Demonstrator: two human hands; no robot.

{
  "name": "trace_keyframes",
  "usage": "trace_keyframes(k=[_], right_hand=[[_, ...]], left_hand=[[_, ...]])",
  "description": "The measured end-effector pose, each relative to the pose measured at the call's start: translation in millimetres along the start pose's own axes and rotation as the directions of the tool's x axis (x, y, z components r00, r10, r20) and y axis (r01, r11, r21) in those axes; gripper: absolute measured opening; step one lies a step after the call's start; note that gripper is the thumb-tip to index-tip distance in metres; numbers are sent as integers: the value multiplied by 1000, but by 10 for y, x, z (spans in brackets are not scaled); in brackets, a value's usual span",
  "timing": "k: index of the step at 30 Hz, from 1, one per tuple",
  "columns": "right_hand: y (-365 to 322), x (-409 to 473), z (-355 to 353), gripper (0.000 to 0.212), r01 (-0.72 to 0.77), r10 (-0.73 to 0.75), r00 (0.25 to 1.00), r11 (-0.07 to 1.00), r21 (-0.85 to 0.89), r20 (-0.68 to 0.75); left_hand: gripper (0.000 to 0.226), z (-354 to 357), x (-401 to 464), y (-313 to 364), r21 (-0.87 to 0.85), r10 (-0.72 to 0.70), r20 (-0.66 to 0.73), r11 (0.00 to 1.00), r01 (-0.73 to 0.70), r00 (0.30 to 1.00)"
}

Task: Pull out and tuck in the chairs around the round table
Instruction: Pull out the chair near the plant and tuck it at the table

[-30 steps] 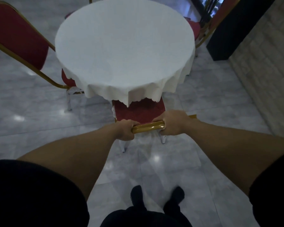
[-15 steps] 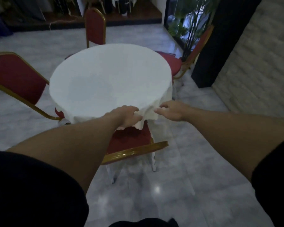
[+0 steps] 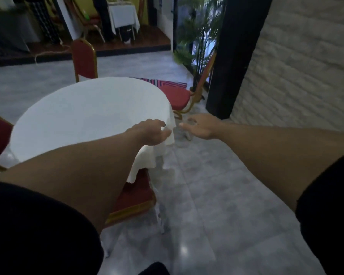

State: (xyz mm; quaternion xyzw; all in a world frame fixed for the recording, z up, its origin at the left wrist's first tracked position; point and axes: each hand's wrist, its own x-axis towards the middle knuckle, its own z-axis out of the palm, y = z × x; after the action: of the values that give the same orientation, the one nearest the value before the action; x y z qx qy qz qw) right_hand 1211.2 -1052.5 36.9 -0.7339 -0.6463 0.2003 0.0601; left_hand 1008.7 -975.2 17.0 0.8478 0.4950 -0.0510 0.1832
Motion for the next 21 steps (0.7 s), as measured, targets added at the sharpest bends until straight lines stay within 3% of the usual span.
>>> trace_keyframes(k=[9, 12, 15, 16, 19, 21], right_hand=[[956, 688, -525, 79, -80, 80, 995, 997, 12, -54], [1220, 1035, -718, 73, -98, 99, 994, 995, 10, -42], [1558, 1437, -986, 44, -157, 157, 987, 988, 7, -39], [1625, 1517, -1060, 44, -166, 167, 985, 986, 26, -47], [1881, 1812, -1318, 82, -189, 192, 980, 981, 52, -60], [2067, 2004, -1457, 88, -191, 194, 979, 980, 52, -60]], left_hand=[[55, -203, 1149, 812, 1, 98, -29, 995, -98, 995], [67, -301, 1640, 996, -9, 106, -7, 994, -106, 994], [68, -501, 2179, 1152, -13, 111, 28, 994, -111, 993], [68, -544, 2323, 1188, -15, 109, 25, 994, -108, 994], [68, -721, 2765, 1378, -6, 115, 12, 993, -115, 993], [59, -781, 3026, 1523, -11, 121, 9, 993, -121, 993]])
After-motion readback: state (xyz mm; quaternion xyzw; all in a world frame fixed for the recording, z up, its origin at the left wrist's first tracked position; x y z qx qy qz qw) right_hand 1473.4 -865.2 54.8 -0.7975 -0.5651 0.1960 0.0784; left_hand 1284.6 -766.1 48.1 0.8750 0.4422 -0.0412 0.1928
